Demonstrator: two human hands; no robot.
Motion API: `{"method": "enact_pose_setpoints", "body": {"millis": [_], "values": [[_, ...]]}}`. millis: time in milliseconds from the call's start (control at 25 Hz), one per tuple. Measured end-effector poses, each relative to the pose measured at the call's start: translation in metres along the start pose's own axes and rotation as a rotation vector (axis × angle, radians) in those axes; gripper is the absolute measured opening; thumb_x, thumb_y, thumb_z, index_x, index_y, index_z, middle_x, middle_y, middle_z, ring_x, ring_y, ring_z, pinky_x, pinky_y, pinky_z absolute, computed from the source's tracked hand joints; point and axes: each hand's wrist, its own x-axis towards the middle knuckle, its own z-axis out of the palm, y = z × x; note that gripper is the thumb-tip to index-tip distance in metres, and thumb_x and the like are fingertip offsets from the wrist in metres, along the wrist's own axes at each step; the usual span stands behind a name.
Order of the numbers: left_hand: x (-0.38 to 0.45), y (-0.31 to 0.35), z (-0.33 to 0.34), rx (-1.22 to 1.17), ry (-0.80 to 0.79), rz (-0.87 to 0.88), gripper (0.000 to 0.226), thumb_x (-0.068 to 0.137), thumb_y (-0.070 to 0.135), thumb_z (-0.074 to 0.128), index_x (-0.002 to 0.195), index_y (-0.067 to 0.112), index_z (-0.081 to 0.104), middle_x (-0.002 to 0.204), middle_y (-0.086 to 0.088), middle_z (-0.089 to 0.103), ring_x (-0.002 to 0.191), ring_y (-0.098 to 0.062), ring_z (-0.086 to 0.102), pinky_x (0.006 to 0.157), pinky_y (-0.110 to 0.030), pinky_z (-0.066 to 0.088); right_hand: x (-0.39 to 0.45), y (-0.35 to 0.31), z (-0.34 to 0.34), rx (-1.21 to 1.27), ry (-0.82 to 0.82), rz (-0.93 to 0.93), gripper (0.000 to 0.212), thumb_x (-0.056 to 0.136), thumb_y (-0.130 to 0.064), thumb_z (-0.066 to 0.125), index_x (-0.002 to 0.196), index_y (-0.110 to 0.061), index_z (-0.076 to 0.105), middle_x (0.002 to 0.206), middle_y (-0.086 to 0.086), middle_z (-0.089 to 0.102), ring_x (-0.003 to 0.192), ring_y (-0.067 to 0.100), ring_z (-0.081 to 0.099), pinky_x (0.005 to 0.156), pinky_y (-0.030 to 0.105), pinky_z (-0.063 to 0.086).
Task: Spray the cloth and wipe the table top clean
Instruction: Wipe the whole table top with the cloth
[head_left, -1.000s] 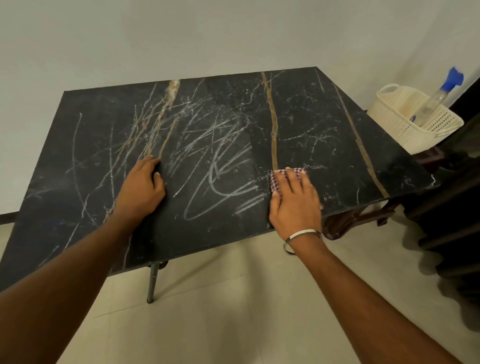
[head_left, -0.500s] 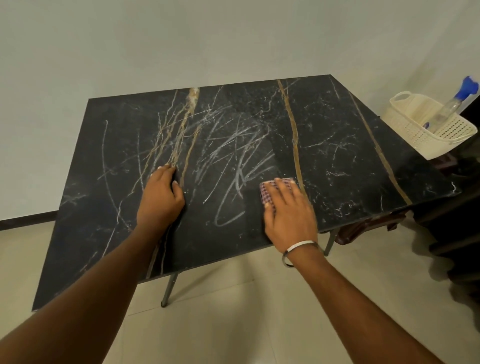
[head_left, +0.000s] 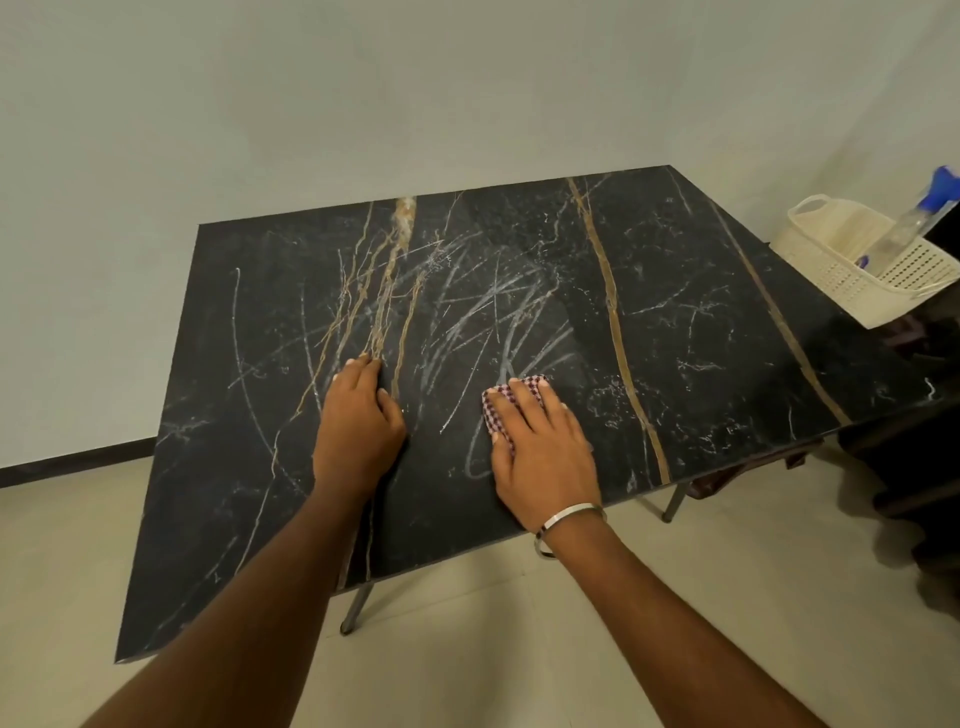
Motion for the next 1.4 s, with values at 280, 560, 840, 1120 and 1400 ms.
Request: {"method": "enact_pose_setpoints", "body": {"millis": [280,560,840,1120,1400], "values": [[0.001,0.001,0.000,-0.010,0.015,-0.002,0.048,0.094,0.015,0.043,0.141,0.004,0.043,0.147,-0.012,0.043,0.139,-0.022,0.034,0.117,-0.036,0.025,0.012,0.056,-0.009,-0.084,0.041,0.223,0.057,0.093,-0.040,0.026,0.148,-0.027,0.028,0.156,0.001,0.027,0.145,0.025,0.017,0.118,0.044,0.020],[0.001,0.003,-0.001,0.004,-0.008,-0.010,0.049,0.095,0.015,0.044,0.143,0.006,0.041,0.149,-0.011,0.041,0.141,-0.022,0.032,0.119,-0.038,0.022,0.018,-0.016,0.001,0.006,0.004,0.054,0.052,0.096,-0.037,0.031,0.148,-0.028,0.027,0.157,-0.001,0.025,0.147,0.024,0.012,0.119,0.043,0.016],[0.000,0.001,-0.002,-0.017,-0.018,-0.035,0.050,0.096,0.018,0.045,0.145,0.011,0.039,0.150,-0.007,0.039,0.142,-0.018,0.030,0.119,-0.040,0.023,0.043,0.067,-0.007,-0.027,-0.012,0.133,0.053,0.097,-0.037,0.030,0.149,-0.028,0.025,0.157,-0.001,0.023,0.146,0.023,0.014,0.119,0.045,0.019],[0.002,0.003,-0.002,-0.002,-0.023,-0.054,0.050,0.095,0.018,0.045,0.145,0.011,0.039,0.151,-0.006,0.038,0.141,-0.019,0.031,0.118,-0.042,0.026,0.056,0.023,0.002,-0.026,0.008,0.143,0.053,0.095,-0.036,0.031,0.147,-0.028,0.029,0.156,0.000,0.027,0.146,0.027,0.014,0.118,0.046,0.019],[0.001,0.003,-0.005,-0.026,-0.052,-0.076,0.052,0.096,0.020,0.045,0.147,0.016,0.035,0.154,-0.001,0.033,0.144,-0.015,0.025,0.119,-0.040,0.023,0.066,0.020,-0.001,0.019,-0.037,-0.005,0.052,0.098,-0.037,0.030,0.149,-0.031,0.024,0.158,-0.004,0.021,0.147,0.021,0.009,0.120,0.042,0.014]]}}
